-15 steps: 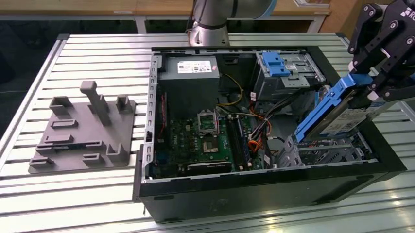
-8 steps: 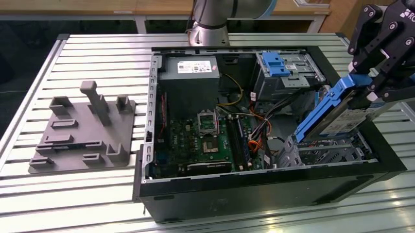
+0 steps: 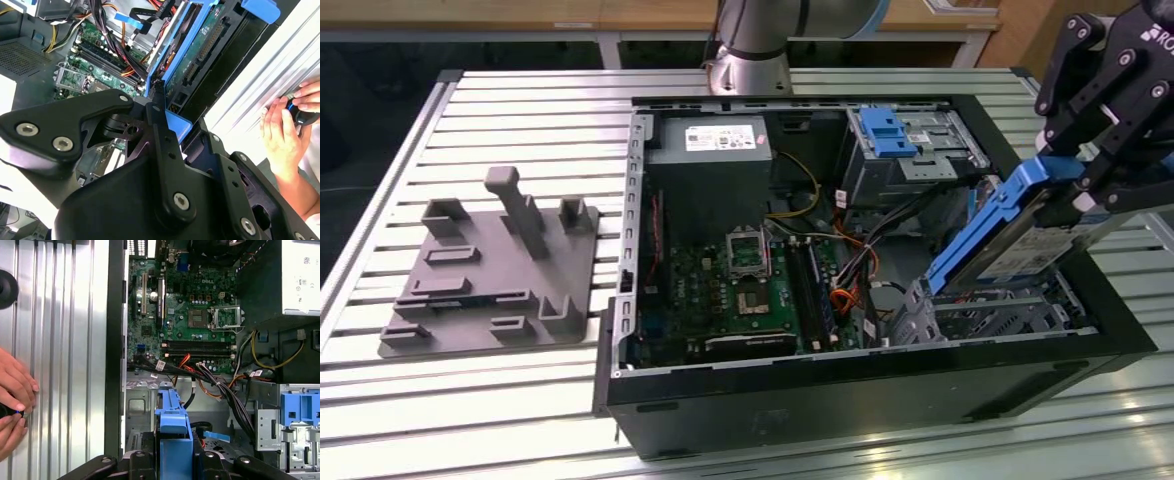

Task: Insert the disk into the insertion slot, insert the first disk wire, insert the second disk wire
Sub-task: 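Insert the disk into the insertion slot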

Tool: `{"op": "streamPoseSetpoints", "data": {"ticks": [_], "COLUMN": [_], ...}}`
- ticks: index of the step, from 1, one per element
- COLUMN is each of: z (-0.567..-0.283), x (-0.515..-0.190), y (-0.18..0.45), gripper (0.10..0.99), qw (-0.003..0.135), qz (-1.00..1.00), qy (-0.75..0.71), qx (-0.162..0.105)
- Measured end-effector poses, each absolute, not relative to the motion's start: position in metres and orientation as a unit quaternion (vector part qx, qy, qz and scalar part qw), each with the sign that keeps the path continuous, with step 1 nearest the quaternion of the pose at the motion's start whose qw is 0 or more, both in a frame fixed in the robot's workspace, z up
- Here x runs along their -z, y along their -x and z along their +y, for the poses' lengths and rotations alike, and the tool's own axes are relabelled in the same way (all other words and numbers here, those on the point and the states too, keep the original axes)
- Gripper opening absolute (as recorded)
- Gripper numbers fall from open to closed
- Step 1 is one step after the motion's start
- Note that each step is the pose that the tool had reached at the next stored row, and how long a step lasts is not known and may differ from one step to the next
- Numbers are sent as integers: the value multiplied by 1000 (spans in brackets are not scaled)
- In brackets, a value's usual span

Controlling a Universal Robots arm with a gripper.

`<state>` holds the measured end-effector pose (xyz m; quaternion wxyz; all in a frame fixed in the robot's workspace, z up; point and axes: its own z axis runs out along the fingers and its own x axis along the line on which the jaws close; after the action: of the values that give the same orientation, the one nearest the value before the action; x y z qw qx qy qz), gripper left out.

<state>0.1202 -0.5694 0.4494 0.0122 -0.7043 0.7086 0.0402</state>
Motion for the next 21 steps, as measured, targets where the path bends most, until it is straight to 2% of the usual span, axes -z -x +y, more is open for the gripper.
{"op": "streamPoseSetpoints", "data": {"ticks": [21], "z": [-570], "x": [-440], "y": [-120], "gripper": [365], "qw": [12], "qz": [709], "qy": [704], "qx": [-40]}}
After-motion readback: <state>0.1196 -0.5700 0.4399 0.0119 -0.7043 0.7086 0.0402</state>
